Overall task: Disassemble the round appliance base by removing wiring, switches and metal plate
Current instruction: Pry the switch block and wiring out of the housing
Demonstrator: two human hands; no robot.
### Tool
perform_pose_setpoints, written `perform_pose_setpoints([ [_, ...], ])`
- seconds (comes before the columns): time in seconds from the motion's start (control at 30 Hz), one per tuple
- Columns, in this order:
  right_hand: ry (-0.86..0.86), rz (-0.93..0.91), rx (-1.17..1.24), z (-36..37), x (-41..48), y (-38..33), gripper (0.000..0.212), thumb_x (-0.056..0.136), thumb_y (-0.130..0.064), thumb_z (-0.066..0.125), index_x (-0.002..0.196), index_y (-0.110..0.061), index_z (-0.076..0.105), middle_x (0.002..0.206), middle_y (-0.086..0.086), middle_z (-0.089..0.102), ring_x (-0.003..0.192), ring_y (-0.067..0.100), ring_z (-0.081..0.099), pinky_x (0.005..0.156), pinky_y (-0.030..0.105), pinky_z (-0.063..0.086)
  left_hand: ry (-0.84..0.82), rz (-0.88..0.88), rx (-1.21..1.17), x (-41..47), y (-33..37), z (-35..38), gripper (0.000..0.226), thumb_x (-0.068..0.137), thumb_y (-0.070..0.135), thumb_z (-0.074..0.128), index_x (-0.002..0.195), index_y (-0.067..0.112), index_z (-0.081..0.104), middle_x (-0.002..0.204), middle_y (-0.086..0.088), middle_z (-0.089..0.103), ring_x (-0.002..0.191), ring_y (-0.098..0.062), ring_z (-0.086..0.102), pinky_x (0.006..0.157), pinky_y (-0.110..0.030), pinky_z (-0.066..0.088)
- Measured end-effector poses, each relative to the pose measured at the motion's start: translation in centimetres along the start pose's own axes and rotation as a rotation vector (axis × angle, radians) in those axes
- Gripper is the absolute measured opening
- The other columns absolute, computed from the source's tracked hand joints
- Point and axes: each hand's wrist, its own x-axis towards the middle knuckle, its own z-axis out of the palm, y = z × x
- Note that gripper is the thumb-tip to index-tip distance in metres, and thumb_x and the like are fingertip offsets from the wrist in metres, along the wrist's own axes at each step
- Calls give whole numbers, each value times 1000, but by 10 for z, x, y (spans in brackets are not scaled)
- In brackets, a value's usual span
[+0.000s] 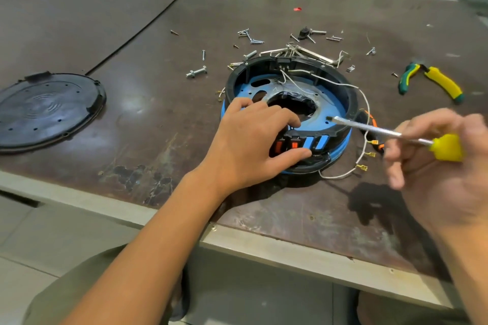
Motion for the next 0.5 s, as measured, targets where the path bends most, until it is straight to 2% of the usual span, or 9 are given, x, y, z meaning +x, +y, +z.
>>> perform_pose_setpoints([
  [0.13, -72, 96, 77, 6, 2, 12, 34, 79, -54, 71, 76, -20, 74, 65, 10, 68, 35, 21, 47, 42, 16, 36, 25, 17, -9, 0, -1, 4, 37, 88, 59, 61, 104, 26, 68, 91, 15, 67, 86, -8, 59, 91, -34, 39],
  [0.17, -76, 94, 71, 6, 2, 14, 29, 78, -48, 73, 75, -19, 74, 64, 12, 68, 34, 21, 47, 42, 17, 35, 36, 17, -9, 1, 0, 4, 36, 88, 57, 62, 103, 25, 68, 90, 14, 67, 85, -8, 59, 90, -33, 38],
  [0.23, -68, 76, 57, 2, 4, 20, 21, 83, -30, 62, 72, -18, 75, 62, 15, 67, 33, 23, 46, 40, 20, 32, 60, 11, -18, 2, 0, 5, 33, 87, 54, 63, 102, 25, 69, 87, 14, 67, 83, -8, 59, 89, -29, 34],
  [0.3, -51, 58, 33, -2, 6, 24, 32, 85, -26, 47, 71, -19, 75, 61, 15, 66, 33, 24, 45, 40, 22, 29, 81, 8, -28, 1, 0, 6, 31, 86, 51, 65, 101, 24, 70, 87, 14, 67, 82, -8, 59, 89, -30, 35],
  [0.5, -85, -4, -1, -3, 8, 26, 33, 85, -21, 44, 73, -19, 75, 62, 15, 66, 34, 25, 45, 40, 21, 32, 69, 10, -33, 1, 0, 7, 31, 86, 51, 66, 101, 24, 70, 87, 14, 68, 83, -8, 60, 88, -32, 37],
])
